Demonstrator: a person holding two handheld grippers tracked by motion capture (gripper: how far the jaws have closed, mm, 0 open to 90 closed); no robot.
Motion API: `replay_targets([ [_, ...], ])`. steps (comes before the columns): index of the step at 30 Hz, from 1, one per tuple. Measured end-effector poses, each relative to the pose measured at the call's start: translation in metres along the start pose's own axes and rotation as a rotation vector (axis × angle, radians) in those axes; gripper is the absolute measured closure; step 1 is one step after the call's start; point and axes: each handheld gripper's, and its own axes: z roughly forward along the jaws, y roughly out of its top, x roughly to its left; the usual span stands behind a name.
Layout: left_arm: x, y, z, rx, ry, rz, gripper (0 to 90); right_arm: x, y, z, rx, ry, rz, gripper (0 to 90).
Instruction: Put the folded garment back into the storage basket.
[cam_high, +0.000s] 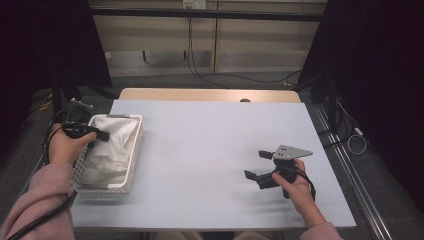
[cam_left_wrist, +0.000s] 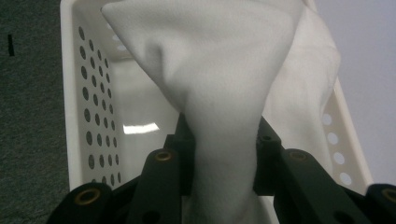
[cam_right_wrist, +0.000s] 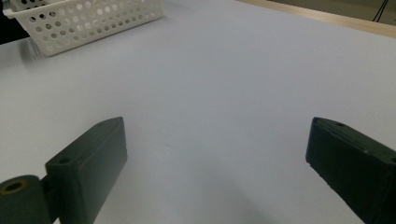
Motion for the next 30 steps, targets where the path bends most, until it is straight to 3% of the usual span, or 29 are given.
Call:
replay_targets([
  [14, 0.000, -0.005, 0.007, 0.001, -0.008, 0.000, 67.7, 0.000, 0.000, 0.000, -0.005, 0.004, -0.005, 5.2],
  [15, -0.001, -0.006, 0.010, -0.025, 0.009, -0.006, 67.6, 0.000, 0.000, 0.000, -0.004, 0.004, -0.004, 5.2],
  [16, 0.000, -0.006, 0.008, -0.003, -0.009, -0.005, 67.3, 0.000, 0.000, 0.000, -0.005, 0.004, -0.004, 5.2],
  [18, 0.001, -0.006, 0.009, -0.008, -0.006, 0.016, 66.6, 0.000, 0.000, 0.000, -0.005, 0.004, -0.003, 5.2],
  [23, -0.001, -0.010, 0.013, -0.038, 0.010, -0.002, 64.5, 0.000, 0.000, 0.000, -0.003, 0.003, -0.003, 5.2],
  [26, 0.000, -0.009, 0.013, -0.019, -0.004, 0.011, 63.0, 0.000, 0.000, 0.000, 0.000, -0.001, -0.003, 5.2],
  [30, 0.000, -0.010, 0.013, -0.028, -0.004, 0.010, 60.2, 0.000, 0.000, 0.000, 0.001, -0.001, -0.003, 5.2],
])
